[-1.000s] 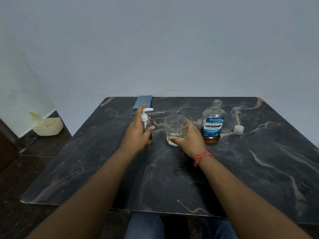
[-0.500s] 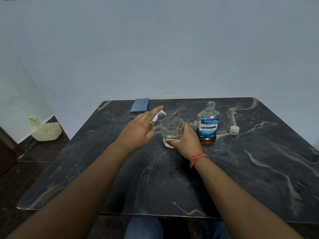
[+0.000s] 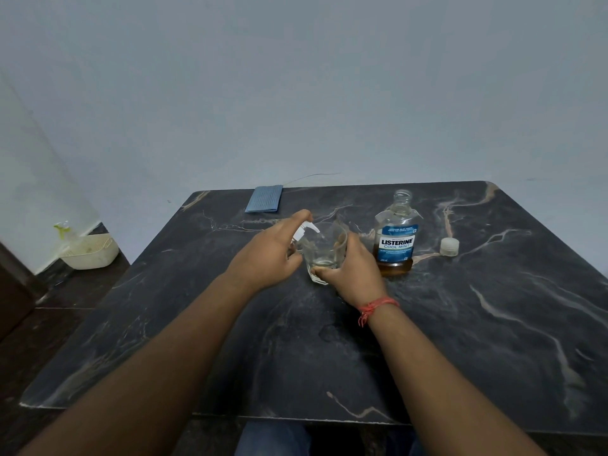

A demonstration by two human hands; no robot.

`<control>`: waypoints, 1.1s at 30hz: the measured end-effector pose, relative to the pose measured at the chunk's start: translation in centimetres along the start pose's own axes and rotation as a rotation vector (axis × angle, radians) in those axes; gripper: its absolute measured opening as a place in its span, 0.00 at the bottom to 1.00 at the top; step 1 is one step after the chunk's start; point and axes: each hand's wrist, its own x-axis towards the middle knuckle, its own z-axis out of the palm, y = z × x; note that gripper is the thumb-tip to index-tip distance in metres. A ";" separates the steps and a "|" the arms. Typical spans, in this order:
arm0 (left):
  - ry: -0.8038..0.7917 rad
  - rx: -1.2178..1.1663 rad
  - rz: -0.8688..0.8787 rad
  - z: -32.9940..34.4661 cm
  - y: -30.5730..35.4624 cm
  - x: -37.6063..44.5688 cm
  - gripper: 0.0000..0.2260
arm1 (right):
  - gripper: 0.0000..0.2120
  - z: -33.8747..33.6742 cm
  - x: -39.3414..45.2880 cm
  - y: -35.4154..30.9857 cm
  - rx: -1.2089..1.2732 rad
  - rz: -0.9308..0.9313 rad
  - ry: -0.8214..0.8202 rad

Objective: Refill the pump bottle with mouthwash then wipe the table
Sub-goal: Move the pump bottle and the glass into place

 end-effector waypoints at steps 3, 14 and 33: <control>0.023 0.001 -0.002 0.3 0.2 0.1 0.28 | 0.29 0.0 -0.1 0.0 0.005 0.002 0.005; 0.027 0.067 -0.038 0.3 0.9 0.4 0.25 | 0.31 0.1 -0.2 0.1 0.016 0.006 0.008; 0.035 0.119 -0.133 1.1 2.1 -1.1 0.29 | 0.33 1.2 -0.5 0.6 -0.059 -0.085 0.151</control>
